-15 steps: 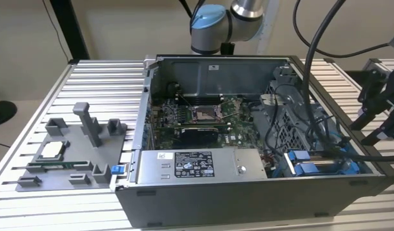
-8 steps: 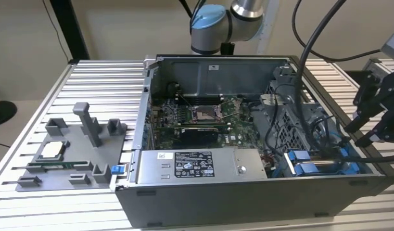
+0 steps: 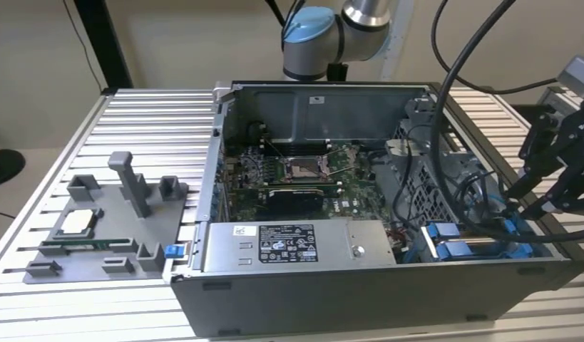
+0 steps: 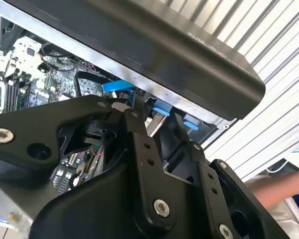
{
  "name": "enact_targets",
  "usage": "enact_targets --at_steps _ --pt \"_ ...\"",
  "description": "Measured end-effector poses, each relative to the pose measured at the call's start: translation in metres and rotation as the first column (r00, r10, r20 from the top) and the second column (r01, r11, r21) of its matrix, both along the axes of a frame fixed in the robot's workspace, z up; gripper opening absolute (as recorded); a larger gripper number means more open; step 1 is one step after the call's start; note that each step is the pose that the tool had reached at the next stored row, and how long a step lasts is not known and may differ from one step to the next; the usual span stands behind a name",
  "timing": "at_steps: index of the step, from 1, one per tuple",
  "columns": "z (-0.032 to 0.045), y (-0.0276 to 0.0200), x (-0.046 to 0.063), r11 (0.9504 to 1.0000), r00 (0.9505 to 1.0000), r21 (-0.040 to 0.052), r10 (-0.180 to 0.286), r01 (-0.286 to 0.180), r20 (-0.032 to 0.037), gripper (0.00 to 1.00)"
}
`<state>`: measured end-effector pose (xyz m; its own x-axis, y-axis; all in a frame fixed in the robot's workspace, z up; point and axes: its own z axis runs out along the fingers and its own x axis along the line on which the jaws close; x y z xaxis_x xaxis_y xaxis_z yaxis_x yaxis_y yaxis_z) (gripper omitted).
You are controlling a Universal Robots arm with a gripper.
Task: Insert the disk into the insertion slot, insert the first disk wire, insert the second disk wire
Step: 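Insert the second disk wire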
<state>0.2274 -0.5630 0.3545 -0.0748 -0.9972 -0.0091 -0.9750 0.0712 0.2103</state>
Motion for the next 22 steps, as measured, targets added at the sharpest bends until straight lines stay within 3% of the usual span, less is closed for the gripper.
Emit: enact_targets --at_steps 4,5,18,20,22 --pt "0.0001 0.0002 0.000 1.0000 1.0000 -0.0002 0.000 0.000 -0.0002 1.00" --pt "0.0000 0.0003 0.000 1.0000 1.0000 0.0000 0.000 0.000 -0.0002 0.00" --pt "0.0001 0.0009 0.000 1.0000 1.0000 0.0000 0.000 0.000 -0.0001 0.00" --pt "0.0029 0.0009 -0.001 1.0000 1.0000 0.0004 0.000 0.000 -0.0003 0.00" --pt "0.0106 0.0009 -0.002 1.0000 1.0000 0.0005 0.000 0.000 -0.0005 0.00"
